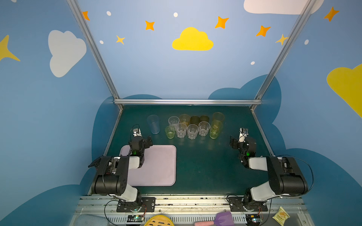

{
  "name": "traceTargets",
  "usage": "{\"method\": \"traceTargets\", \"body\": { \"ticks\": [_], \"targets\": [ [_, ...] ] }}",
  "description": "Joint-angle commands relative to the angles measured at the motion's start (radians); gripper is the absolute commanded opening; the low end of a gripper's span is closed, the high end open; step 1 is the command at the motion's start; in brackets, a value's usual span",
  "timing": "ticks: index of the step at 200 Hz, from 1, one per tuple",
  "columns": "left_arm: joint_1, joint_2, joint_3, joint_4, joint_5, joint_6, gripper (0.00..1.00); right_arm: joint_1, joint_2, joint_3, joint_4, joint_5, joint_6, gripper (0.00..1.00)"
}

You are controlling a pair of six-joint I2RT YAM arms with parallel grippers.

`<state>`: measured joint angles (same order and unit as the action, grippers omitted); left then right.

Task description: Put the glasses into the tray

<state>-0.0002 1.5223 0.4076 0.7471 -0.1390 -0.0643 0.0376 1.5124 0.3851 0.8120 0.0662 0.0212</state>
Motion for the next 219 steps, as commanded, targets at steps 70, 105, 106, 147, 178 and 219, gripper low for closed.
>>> {"method": "traceTargets", "body": {
  "ticks": [70,105,106,147,178,219],
  "targets": [
    [0.005,-0.027,0.025,-0.034,0.004,-0.01,1.0,-0.003,-0.004,-0.004,0.027,-0.154,-0.053,0.87],
    [-0.005,-0.114,0.014,-0.099,-0.053,-0.019,1.0,0.023,-0.136,0.031,-0.166,-0.065,-0.04,0.87],
    [-0.005,-0.117,0.013,-0.1,-0.053,-0.018,1.0,0.024,-0.141,0.032,-0.175,-0.064,-0.039,0.87],
    [-0.096,-0.174,0.026,-0.167,-0.167,0.034,1.0,0.035,-0.384,-0.024,-0.366,0.101,0.086,0.87],
    [-0.172,-0.219,0.068,-0.256,-0.292,0.048,1.0,0.027,-0.587,0.017,-0.694,0.209,0.28,0.88],
    [-0.281,-0.356,0.161,-0.524,-0.383,-0.044,1.0,0.023,-0.738,0.11,-1.025,0.138,0.427,0.88]
  ]
}}
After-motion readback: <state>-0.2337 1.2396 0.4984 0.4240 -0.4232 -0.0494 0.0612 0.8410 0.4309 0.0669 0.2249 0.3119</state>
